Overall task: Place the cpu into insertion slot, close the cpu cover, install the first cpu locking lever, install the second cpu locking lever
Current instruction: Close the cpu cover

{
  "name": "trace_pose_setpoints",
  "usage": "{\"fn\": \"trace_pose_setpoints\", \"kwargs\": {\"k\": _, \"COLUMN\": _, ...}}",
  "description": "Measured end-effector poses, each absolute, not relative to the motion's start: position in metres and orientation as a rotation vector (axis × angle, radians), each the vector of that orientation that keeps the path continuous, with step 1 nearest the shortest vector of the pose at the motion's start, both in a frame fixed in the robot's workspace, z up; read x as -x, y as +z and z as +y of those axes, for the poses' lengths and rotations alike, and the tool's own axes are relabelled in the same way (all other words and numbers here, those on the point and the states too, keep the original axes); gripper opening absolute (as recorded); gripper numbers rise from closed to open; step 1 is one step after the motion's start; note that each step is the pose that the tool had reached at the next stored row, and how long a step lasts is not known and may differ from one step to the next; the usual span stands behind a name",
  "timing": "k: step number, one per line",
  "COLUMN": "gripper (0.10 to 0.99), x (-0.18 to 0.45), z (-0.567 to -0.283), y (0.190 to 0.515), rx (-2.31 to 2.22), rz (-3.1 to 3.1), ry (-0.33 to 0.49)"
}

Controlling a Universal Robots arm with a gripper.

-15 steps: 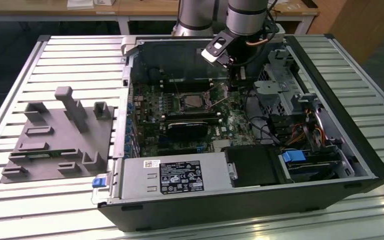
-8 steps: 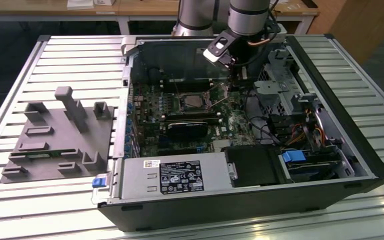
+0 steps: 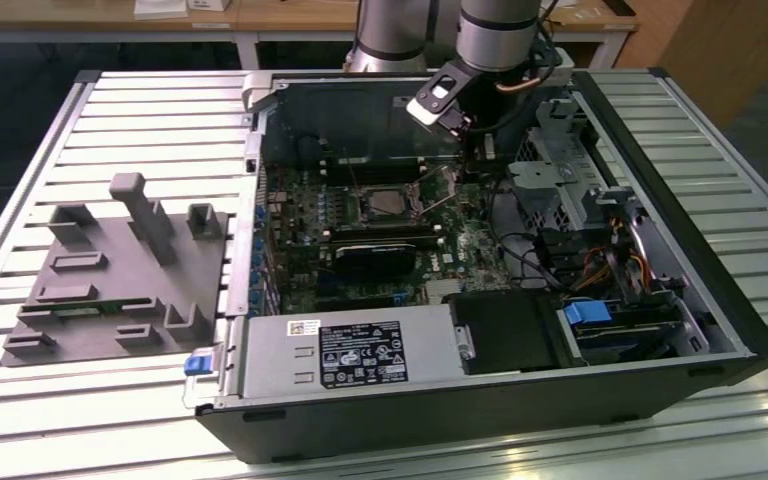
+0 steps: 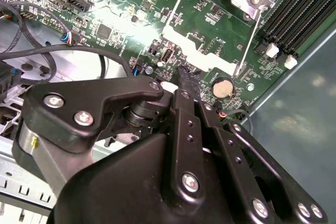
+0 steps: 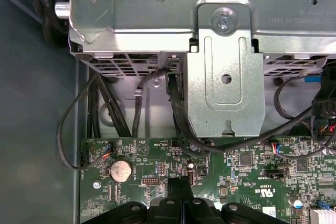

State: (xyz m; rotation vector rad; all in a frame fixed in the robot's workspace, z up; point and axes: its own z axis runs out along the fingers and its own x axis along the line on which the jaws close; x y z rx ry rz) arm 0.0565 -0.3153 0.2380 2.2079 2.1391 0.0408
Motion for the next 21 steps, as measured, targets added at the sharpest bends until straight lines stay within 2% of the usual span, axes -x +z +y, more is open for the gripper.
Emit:
{"fn": "trace_pose_setpoints", "kwargs": {"k": 5, "gripper": 0.102, "x": -0.0566, "z": -0.3153, "y": 0.2378, "rx": -2.209, "rz": 2.141, "ry": 0.036}}
{"fn": "trace_pose_setpoints", "kwargs": {"k": 13, "gripper": 0.102, "x": -0.0575, "z": -0.3153, "y": 0.2374, "rx": -2.247, "rz": 2.180, "ry": -0.051}}
{"fn": "trace_pose_setpoints", "kwargs": {"k": 21, "gripper": 0.102, "x": -0.0545, "z": -0.3152, "y": 0.2373, "rx": -2.247, "rz": 2.180, "ry": -0.051}}
